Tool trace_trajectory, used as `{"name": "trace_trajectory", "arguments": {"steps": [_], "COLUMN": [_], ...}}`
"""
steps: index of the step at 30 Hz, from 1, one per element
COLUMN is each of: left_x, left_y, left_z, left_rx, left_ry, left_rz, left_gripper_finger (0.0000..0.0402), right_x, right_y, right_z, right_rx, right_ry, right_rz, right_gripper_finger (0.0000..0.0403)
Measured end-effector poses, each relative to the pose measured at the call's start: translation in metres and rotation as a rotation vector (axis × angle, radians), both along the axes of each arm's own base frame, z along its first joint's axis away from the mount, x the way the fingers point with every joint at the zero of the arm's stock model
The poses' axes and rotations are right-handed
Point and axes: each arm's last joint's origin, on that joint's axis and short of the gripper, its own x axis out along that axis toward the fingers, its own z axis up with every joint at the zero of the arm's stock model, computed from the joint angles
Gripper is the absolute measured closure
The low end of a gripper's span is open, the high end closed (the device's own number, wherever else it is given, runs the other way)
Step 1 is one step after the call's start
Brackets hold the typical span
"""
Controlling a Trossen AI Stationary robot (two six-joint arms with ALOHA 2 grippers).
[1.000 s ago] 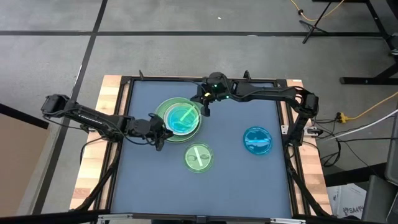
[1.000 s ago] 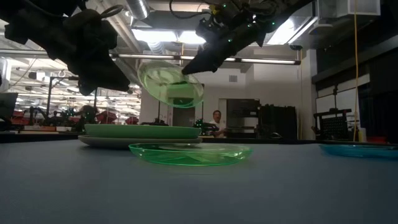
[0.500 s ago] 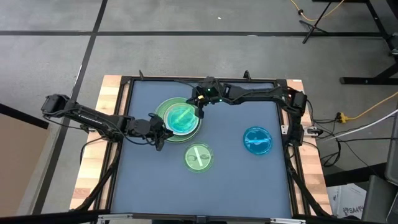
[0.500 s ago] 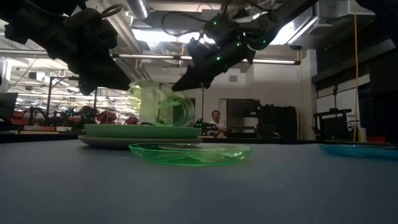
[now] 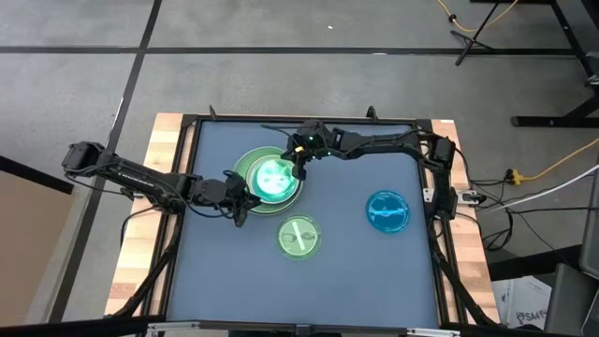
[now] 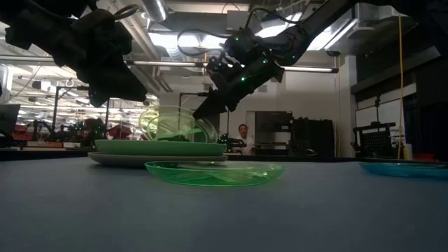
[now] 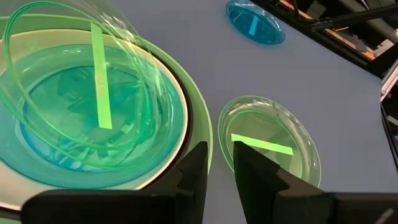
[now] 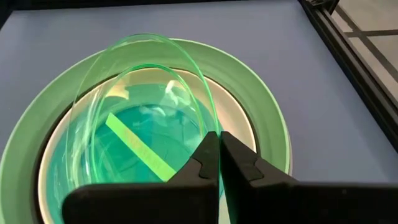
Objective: Stack plastic plates
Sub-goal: Stack the right transparent green plate on top of the blue transparent plate, then stack the transparent green plate on top of the transparent green plate
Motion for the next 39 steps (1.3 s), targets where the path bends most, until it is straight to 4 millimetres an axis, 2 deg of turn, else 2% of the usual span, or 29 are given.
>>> {"name": "trace_trajectory", "arguments": {"steps": [17, 29, 39], "left_x": [0.0000, 0.0000, -0.0001], "left_y": [0.0000, 0.0000, 0.0001], "left_z": [0.0000, 0.0000, -0.0001], "left_rx": [0.000, 0.001, 0.001], "left_ry": [0.000, 0.000, 0.000], "left_rz": [0.000, 0.001, 0.002], "left_gripper_finger": [0.0331, 0.0331, 0.0331], "right_x": [0.0000, -0.0003, -0.0005], "right_y": [0.0002, -0.0008, -0.0009], "right_z": [-0.0002, -0.0004, -0.0007], "right_rx": [0.000, -0.019, -0.024], "right_ry": [0.002, 0.010, 0.013], "right_rz": [0.000, -0.029, -0.025], "right_gripper_finger": [0.0402, 0.0342, 0.0336]}}
